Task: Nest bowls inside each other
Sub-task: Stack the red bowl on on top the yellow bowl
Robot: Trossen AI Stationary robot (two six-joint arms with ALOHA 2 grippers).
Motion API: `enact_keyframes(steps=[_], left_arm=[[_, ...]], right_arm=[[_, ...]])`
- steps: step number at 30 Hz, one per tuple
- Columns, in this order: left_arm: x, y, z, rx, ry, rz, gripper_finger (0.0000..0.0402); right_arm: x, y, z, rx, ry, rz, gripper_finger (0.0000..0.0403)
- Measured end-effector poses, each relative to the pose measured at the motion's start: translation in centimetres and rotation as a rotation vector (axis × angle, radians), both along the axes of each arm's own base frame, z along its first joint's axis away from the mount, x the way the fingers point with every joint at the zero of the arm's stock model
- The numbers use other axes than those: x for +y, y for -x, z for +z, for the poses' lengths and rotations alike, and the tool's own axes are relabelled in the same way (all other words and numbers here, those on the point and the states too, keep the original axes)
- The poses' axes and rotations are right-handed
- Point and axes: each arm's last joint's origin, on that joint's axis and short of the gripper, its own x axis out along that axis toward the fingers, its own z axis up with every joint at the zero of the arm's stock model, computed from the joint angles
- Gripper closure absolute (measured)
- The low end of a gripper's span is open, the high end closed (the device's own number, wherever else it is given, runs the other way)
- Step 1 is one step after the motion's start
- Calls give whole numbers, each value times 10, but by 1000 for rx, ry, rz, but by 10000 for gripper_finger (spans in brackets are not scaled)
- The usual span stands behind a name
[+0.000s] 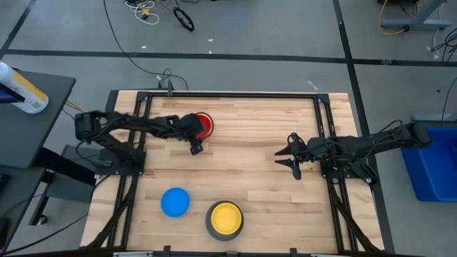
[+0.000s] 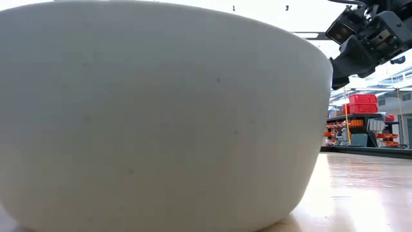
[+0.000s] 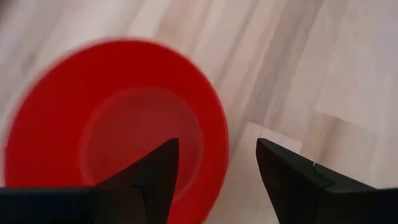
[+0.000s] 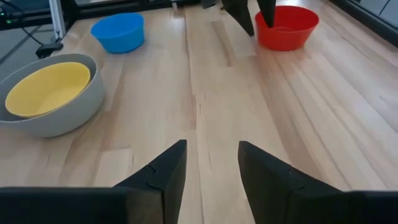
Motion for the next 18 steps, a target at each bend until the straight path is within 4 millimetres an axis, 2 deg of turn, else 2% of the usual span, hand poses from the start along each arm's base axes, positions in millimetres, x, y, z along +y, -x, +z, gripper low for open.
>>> enact_keyframes(steps=[4, 7, 9, 12, 15, 18], left_arm=[[0, -1, -9, 31, 22, 15, 207], [1, -2, -15, 58, 18, 24, 246], [2, -2, -18, 75, 11, 32, 289], [-1, -3, -18, 92, -37, 27, 375], [-10, -7, -15, 87, -102, 13, 392], [-28, -15, -5, 16, -168, -28, 394]], right_arm=[[1, 0, 0, 1, 3, 4, 250], [1, 0, 0, 1, 4, 4, 249], [1, 0, 0, 2, 3, 4, 250], [1, 0, 0, 2, 2, 3, 253], [1, 0, 0, 2, 2, 3, 254], [1, 0, 0, 1, 2, 3, 253]])
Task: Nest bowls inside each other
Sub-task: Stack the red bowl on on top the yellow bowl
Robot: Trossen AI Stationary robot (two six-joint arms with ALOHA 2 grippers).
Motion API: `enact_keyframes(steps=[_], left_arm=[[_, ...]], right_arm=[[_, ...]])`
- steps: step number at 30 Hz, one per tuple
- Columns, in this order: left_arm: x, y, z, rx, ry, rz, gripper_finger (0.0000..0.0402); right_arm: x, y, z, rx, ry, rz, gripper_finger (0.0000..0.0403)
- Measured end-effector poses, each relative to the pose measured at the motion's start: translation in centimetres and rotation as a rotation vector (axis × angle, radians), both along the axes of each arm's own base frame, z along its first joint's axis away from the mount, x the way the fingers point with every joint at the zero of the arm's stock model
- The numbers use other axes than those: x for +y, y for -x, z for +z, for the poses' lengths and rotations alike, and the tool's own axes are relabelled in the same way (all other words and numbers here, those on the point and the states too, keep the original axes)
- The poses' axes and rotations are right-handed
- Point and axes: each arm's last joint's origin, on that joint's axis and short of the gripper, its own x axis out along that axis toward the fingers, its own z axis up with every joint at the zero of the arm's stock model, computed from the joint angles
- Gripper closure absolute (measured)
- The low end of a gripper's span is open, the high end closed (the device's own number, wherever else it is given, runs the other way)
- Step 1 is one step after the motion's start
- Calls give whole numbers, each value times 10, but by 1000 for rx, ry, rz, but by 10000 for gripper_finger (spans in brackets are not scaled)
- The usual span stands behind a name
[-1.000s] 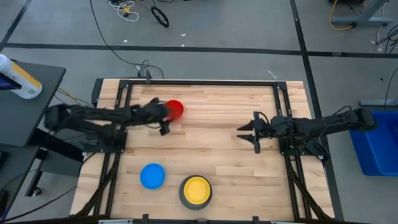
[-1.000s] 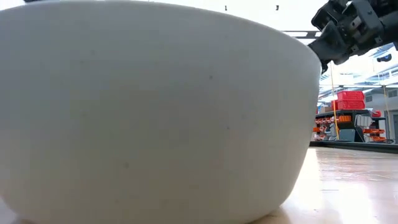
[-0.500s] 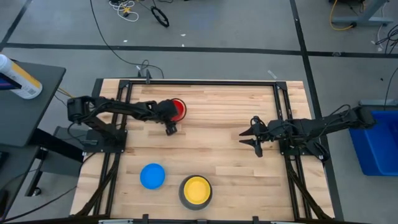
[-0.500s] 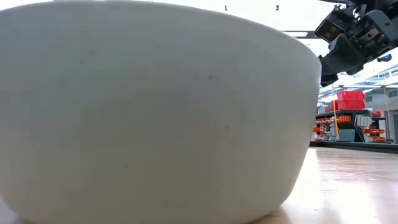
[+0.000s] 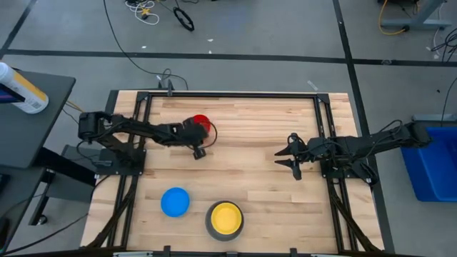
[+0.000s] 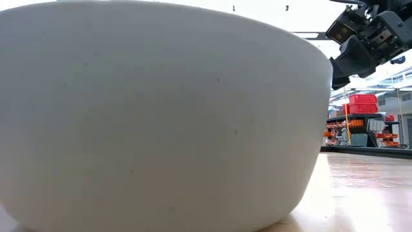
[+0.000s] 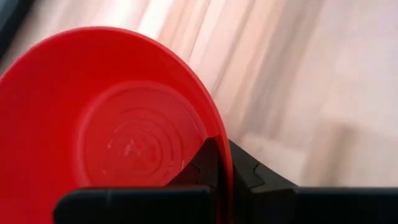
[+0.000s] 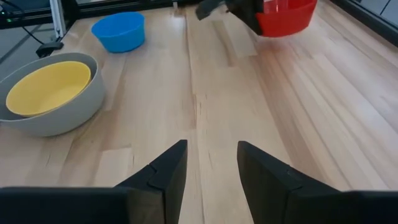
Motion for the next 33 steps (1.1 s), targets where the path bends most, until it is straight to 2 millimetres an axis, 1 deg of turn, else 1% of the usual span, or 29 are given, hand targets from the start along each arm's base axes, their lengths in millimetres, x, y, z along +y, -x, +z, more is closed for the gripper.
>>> enact_keyframes(steps=[2, 5, 12, 15, 17, 21, 24, 26, 28, 31, 33], left_arm=[[-18, -4, 8, -45, -52, -39, 395], [-51, -9, 20, -130, -103, -124, 395], [-129, -6, 32, -288, -65, -344, 395], [-156, -2, 39, -339, -51, -423, 395], [-171, -1, 49, -345, -56, -462, 395], [-194, -5, 73, -304, -41, -543, 395], [-208, -9, 82, -272, -36, -589, 395], [-215, -7, 83, -229, -56, -610, 395], [-223, -12, 83, -239, -65, -625, 395], [-227, -12, 75, -214, -74, -637, 395], [-228, -14, 71, -205, -75, -633, 395]], right_arm=[[0, 0, 1, -9, -10, 9, 255], [1, -1, 2, -25, -24, 27, 258], [2, -1, 3, -32, -37, 34, 263], [2, -1, 3, -33, -37, 34, 263], [2, -2, 3, -33, -38, 33, 265], [2, -2, 3, -33, -53, 26, 268], [2, -1, 3, -28, -66, 24, 269], [4, -2, 4, -47, -48, 54, 269], [9, 0, 9, -91, -7, 111, 271], [15, 6, 16, -154, 63, 220, 274], [16, 12, 23, -213, 79, 231, 273]])
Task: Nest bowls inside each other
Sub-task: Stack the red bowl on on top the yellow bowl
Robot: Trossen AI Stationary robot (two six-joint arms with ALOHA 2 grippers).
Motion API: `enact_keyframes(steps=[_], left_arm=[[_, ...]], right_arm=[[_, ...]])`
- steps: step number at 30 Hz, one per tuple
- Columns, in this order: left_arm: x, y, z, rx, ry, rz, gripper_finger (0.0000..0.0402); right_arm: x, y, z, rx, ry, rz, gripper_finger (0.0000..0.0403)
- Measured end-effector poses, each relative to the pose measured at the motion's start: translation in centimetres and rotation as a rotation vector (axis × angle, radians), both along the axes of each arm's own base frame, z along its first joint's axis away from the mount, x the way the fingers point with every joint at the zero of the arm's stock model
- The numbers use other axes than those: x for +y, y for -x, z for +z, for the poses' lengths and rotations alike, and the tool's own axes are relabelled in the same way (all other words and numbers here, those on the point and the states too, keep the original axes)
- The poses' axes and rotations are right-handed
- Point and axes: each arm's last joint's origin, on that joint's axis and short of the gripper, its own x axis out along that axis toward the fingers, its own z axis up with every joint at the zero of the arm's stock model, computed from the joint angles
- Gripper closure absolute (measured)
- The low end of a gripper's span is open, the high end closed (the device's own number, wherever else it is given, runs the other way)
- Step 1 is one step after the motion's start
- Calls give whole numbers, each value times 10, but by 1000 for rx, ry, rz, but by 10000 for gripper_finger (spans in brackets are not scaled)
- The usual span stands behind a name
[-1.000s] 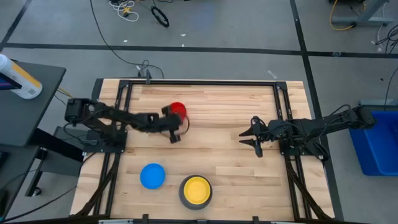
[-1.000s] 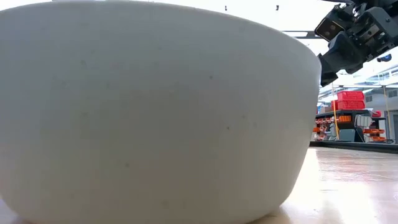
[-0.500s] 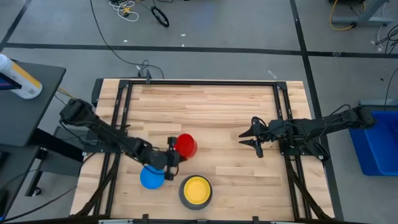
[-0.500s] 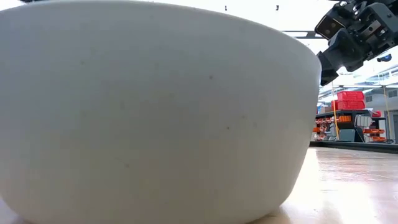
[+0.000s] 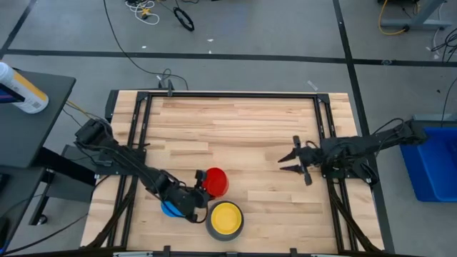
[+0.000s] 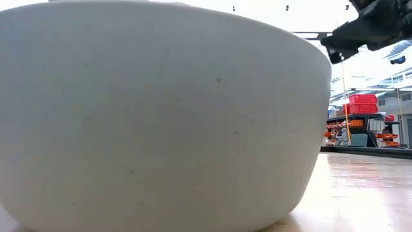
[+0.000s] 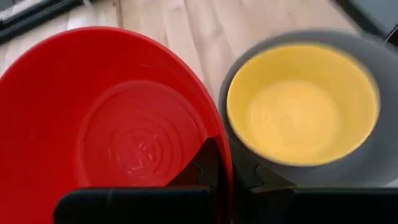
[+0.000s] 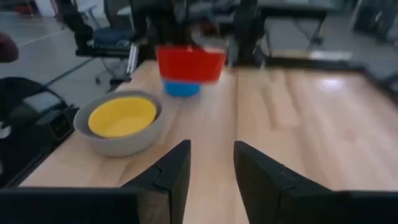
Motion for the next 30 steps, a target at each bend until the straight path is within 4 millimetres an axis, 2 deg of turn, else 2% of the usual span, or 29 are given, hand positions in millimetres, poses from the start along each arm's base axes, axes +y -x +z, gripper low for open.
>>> enact_keyframes(steps=[3, 5, 10, 13, 17, 19, 21, 27, 30], left_arm=[[0, -4, -3, 5, 19, -10, 395], [-1, -3, -6, 27, 23, -24, 395], [-3, -4, -2, 45, 64, -58, 395], [-9, -3, 6, 74, 96, -100, 395], [-21, -2, 9, 161, 116, -165, 395], [-30, -9, 14, 162, 154, -197, 395], [-35, -9, 11, 217, 134, -209, 395], [-54, -32, 4, 246, 129, -259, 395], [-55, -41, -5, 286, 115, -278, 395]], right_arm=[[-1, 17, 1, -43, 46, 20, 272], [-5, 29, 1, -113, 26, -32, 273], [-15, 60, -16, -199, 8, -111, 273], [-16, 59, -25, -142, 33, -138, 273], [-16, 58, -25, -153, 36, -158, 274], [-16, 58, -25, -158, 32, -148, 273], [-16, 58, -24, -167, 28, -147, 273], [-15, 58, -25, -149, 9, -149, 273], [-15, 58, -26, -144, 1, -150, 273]])
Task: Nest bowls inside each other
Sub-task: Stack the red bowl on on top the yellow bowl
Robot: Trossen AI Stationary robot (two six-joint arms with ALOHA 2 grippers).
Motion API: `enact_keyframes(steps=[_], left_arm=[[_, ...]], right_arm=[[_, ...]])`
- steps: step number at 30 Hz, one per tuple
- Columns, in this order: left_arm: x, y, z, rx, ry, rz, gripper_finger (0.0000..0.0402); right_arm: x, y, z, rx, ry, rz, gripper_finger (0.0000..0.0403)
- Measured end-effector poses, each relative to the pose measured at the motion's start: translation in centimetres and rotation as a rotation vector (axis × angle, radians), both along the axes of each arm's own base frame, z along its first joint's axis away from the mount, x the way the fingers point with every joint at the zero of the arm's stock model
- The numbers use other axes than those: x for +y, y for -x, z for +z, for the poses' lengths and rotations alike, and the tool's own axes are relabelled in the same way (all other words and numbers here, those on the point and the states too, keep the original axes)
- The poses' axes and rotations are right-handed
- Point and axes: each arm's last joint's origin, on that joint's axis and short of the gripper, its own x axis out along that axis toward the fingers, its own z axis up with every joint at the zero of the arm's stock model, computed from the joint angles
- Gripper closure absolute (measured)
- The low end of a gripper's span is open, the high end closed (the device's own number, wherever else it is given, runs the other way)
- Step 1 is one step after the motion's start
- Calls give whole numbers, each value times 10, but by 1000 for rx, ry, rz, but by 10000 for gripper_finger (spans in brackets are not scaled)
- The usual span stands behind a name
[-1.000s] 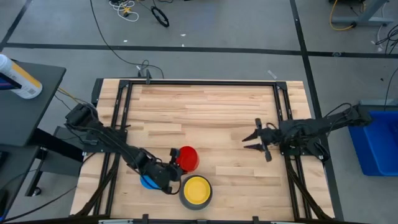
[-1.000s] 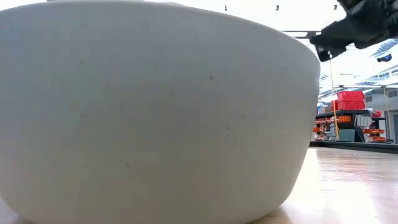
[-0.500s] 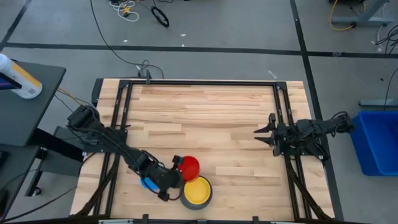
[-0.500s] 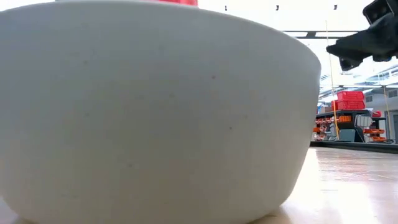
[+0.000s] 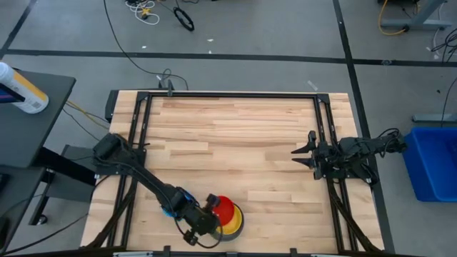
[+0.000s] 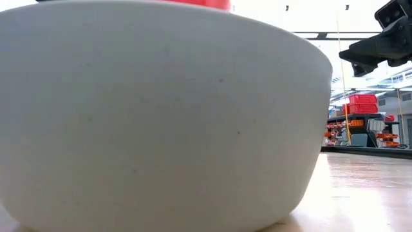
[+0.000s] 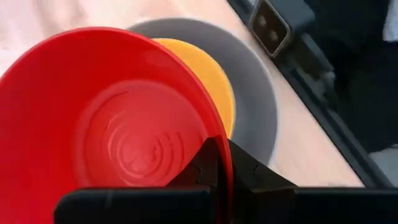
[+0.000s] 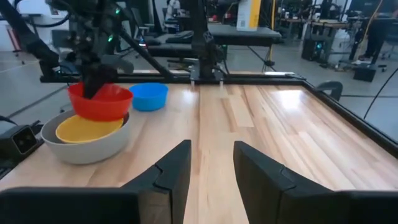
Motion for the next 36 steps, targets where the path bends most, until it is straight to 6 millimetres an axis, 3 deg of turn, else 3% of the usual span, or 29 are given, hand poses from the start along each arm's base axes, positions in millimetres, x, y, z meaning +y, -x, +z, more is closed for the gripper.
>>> enact_keyframes(steps=[6, 10, 30, 36], left_arm=[[-2, -18, -8, 15, 26, -33, 395], [0, -25, -4, -12, 72, -51, 395], [-2, -36, -35, 77, 143, -49, 395], [-2, -36, -38, 95, 154, -65, 326]], right_arm=[[0, 0, -1, 11, -8, -1, 273], [0, 0, -1, 15, -14, -3, 273], [0, 0, -3, 38, -34, -6, 274], [0, 0, -3, 38, -35, -6, 272]])
